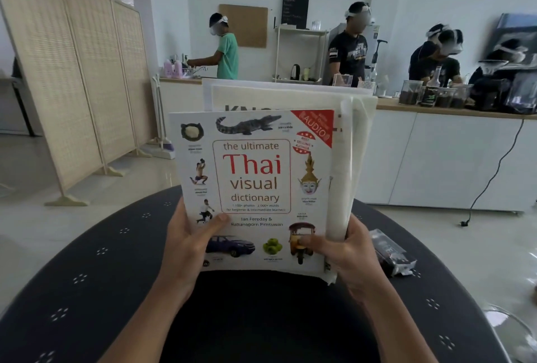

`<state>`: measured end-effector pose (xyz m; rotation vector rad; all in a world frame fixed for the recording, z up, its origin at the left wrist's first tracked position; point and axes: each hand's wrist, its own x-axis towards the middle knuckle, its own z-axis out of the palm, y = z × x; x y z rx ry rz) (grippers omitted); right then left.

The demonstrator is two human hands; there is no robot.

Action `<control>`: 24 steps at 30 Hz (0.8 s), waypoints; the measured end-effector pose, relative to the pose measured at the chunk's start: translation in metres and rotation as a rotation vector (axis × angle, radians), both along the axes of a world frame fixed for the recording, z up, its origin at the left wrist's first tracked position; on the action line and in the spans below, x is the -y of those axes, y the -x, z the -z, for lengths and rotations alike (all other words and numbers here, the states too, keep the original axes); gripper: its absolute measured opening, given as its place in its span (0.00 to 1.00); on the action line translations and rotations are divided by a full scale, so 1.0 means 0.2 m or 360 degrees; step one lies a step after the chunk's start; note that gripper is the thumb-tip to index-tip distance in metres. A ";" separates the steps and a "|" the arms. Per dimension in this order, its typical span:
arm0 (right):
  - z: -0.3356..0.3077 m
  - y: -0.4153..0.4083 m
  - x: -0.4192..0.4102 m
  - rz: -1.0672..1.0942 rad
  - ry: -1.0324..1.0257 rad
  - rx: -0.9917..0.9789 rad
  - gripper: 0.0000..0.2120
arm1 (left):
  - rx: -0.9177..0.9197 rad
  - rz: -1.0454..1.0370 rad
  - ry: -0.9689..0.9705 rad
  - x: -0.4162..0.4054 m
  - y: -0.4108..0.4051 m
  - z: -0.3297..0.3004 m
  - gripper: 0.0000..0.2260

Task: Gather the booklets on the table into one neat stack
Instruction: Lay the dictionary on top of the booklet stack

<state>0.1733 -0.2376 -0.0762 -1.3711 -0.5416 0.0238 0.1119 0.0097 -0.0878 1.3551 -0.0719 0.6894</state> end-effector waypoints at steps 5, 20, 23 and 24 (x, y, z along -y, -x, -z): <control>0.01 0.00 -0.03 0.0064 -0.0062 0.0074 0.23 | -0.0047 0.0023 -0.0153 0.02 -0.01 0.00 0.16; 0.05 0.00 -0.07 0.0222 -0.0139 0.0165 0.23 | -0.0018 0.0076 -0.0282 0.05 0.01 -0.01 0.18; 0.06 0.00 -0.08 0.0316 -0.0120 0.0186 0.20 | -0.0085 0.0090 -0.0285 0.05 0.00 0.00 0.18; 0.07 0.00 -0.09 0.0336 -0.0106 0.0200 0.18 | -0.0095 0.0077 -0.0279 0.05 0.00 0.00 0.17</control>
